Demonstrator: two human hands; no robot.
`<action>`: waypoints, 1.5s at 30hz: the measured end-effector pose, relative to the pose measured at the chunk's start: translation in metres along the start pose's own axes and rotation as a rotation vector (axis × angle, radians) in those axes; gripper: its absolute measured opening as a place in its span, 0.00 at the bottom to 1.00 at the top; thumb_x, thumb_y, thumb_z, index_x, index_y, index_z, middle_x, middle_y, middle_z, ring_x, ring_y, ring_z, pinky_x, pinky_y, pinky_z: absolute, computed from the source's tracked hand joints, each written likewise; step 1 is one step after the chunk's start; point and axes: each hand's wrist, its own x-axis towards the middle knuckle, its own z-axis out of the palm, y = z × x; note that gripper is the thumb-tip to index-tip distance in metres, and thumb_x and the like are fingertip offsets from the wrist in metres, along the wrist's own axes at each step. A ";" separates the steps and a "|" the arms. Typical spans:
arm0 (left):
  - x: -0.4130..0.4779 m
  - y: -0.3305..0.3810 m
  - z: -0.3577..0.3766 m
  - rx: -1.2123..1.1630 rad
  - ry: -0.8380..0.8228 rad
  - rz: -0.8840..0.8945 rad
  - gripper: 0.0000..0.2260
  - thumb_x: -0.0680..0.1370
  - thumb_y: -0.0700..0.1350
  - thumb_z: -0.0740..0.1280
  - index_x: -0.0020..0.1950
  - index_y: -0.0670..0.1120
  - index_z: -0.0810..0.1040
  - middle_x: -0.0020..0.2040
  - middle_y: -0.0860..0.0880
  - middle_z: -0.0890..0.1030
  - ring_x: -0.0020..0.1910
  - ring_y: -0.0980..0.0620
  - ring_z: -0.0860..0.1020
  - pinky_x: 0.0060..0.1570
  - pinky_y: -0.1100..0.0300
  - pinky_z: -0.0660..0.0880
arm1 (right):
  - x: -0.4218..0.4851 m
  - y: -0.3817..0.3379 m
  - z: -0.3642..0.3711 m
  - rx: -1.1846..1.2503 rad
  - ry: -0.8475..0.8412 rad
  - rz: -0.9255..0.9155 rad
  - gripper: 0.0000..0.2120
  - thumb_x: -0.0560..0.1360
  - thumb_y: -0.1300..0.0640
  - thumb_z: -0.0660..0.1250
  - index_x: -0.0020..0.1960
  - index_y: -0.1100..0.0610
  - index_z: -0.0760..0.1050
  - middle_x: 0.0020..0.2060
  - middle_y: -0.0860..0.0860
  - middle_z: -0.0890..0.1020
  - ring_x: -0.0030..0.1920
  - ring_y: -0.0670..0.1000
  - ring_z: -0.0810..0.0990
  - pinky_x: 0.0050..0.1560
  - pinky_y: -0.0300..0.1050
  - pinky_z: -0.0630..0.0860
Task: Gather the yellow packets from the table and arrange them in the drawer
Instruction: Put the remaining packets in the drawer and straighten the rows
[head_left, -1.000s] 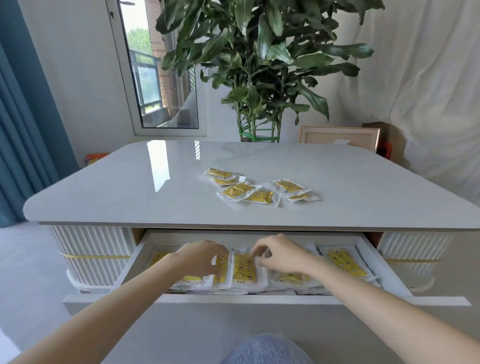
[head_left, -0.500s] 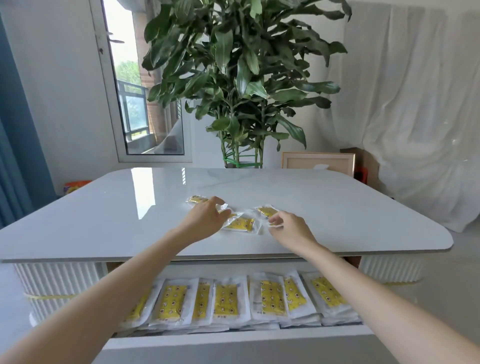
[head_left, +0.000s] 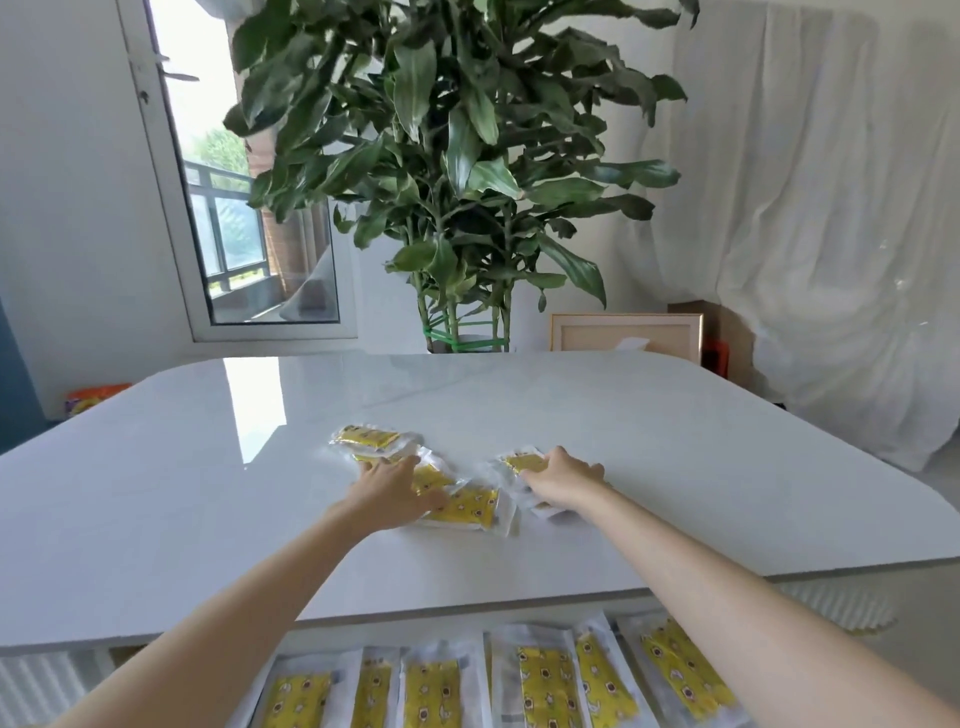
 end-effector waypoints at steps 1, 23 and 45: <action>0.004 0.001 0.001 0.020 -0.007 0.000 0.29 0.74 0.64 0.61 0.70 0.50 0.65 0.68 0.43 0.69 0.70 0.40 0.61 0.67 0.47 0.64 | 0.006 0.000 0.000 -0.043 0.007 0.009 0.25 0.74 0.43 0.61 0.68 0.53 0.65 0.64 0.55 0.73 0.68 0.58 0.64 0.61 0.51 0.66; 0.027 0.014 -0.033 -0.354 0.010 -0.050 0.33 0.64 0.46 0.80 0.66 0.45 0.73 0.59 0.43 0.76 0.55 0.43 0.77 0.53 0.52 0.77 | 0.034 -0.012 -0.022 0.153 -0.076 0.102 0.27 0.58 0.57 0.78 0.55 0.54 0.74 0.46 0.51 0.79 0.61 0.53 0.67 0.51 0.48 0.79; 0.054 0.041 -0.034 0.177 -0.404 0.232 0.30 0.65 0.68 0.70 0.56 0.47 0.78 0.46 0.51 0.78 0.47 0.50 0.75 0.44 0.61 0.67 | 0.051 -0.003 -0.020 0.141 -0.011 0.055 0.30 0.75 0.44 0.65 0.70 0.60 0.64 0.69 0.57 0.68 0.71 0.59 0.61 0.67 0.48 0.64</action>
